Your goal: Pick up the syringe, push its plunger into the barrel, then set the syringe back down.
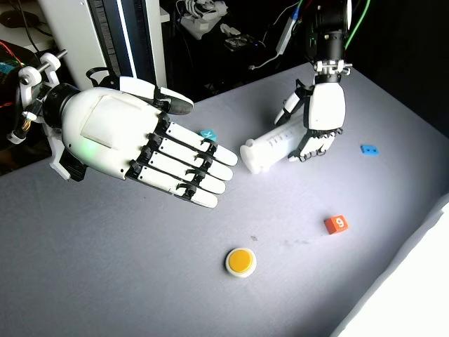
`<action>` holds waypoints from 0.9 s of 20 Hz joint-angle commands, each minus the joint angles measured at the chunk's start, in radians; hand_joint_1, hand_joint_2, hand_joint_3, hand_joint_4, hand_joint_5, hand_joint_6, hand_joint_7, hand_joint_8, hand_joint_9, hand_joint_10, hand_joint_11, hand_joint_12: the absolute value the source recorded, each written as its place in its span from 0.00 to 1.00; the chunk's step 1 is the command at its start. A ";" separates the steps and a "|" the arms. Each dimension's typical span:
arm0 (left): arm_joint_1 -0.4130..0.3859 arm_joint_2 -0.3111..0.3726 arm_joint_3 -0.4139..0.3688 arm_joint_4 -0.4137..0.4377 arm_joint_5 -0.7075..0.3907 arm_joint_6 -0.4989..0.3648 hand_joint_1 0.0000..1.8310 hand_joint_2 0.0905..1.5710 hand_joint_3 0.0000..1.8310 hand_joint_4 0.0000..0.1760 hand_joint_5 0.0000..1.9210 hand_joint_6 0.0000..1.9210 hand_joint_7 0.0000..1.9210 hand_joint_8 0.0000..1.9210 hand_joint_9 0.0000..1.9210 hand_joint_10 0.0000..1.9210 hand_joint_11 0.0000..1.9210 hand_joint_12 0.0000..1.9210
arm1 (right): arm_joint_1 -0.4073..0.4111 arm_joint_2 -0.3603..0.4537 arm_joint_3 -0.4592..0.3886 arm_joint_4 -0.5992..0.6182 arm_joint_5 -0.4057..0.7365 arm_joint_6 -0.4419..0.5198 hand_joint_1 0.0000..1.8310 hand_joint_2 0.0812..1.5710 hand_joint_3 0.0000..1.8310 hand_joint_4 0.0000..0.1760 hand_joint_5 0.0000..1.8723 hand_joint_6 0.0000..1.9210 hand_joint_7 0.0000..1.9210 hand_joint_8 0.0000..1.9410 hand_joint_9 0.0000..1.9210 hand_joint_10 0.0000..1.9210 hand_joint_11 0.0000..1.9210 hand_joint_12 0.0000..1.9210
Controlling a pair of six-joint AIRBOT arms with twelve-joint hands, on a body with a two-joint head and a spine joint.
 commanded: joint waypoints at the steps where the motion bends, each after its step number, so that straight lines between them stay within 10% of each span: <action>1: -0.005 -0.005 0.015 0.009 -0.041 0.001 0.75 0.68 0.00 0.00 0.48 0.62 0.57 0.37 0.48 0.59 0.36 0.70 | 0.018 0.002 -0.002 0.003 0.120 0.000 0.00 0.71 0.00 0.00 0.00 0.00 0.00 0.00 0.00 0.00 0.00 0.00; 8: -0.016 -0.035 0.081 -0.094 -0.022 -0.004 0.75 0.70 0.00 0.00 0.47 0.55 0.52 0.48 0.45 0.66 0.34 0.68 | 0.021 -0.008 -0.002 -0.008 0.120 -0.022 0.00 0.72 0.00 0.00 0.01 0.00 0.00 0.00 0.00 0.00 0.00 0.00; 13: -0.021 -0.020 0.066 -0.163 -0.002 -0.010 0.74 0.74 0.00 0.00 0.33 0.68 0.47 0.55 0.44 0.70 0.33 0.64 | 0.021 -0.012 -0.002 -0.008 0.113 -0.034 0.00 0.71 0.00 0.00 0.00 0.00 0.00 0.00 0.00 0.00 0.00 0.00; 14: -0.021 -0.019 0.064 -0.162 -0.003 -0.010 0.68 0.73 0.00 0.00 0.37 0.68 0.50 0.54 0.44 0.43 0.33 0.62 | 0.020 -0.013 -0.002 -0.008 0.112 -0.040 0.00 0.71 0.00 0.00 0.00 0.00 0.00 0.00 0.00 0.00 0.00 0.00; 15: -0.021 -0.019 0.063 -0.161 -0.005 -0.010 0.63 0.74 0.00 0.00 0.42 0.64 0.46 0.29 0.44 0.29 0.31 0.61 | 0.019 -0.013 -0.002 -0.008 0.112 -0.043 0.00 0.71 0.00 0.00 0.00 0.00 0.00 0.00 0.00 0.00 0.00 0.00; 16: -0.021 -0.019 0.063 -0.159 -0.006 -0.010 0.63 0.71 0.00 0.00 0.37 0.34 0.46 0.18 0.45 0.23 0.29 0.60 | 0.018 -0.013 -0.002 -0.008 0.112 -0.044 0.00 0.71 0.00 0.00 0.00 0.00 0.00 0.00 0.00 0.00 0.00 0.00; 18: -0.021 -0.018 0.063 -0.157 -0.011 -0.010 0.60 0.71 0.00 0.00 0.38 0.10 0.46 0.05 0.43 0.13 0.24 0.59 | 0.017 -0.015 -0.002 -0.008 0.112 -0.046 0.00 0.71 0.00 0.00 0.00 0.00 0.00 0.00 0.00 0.00 0.00 0.00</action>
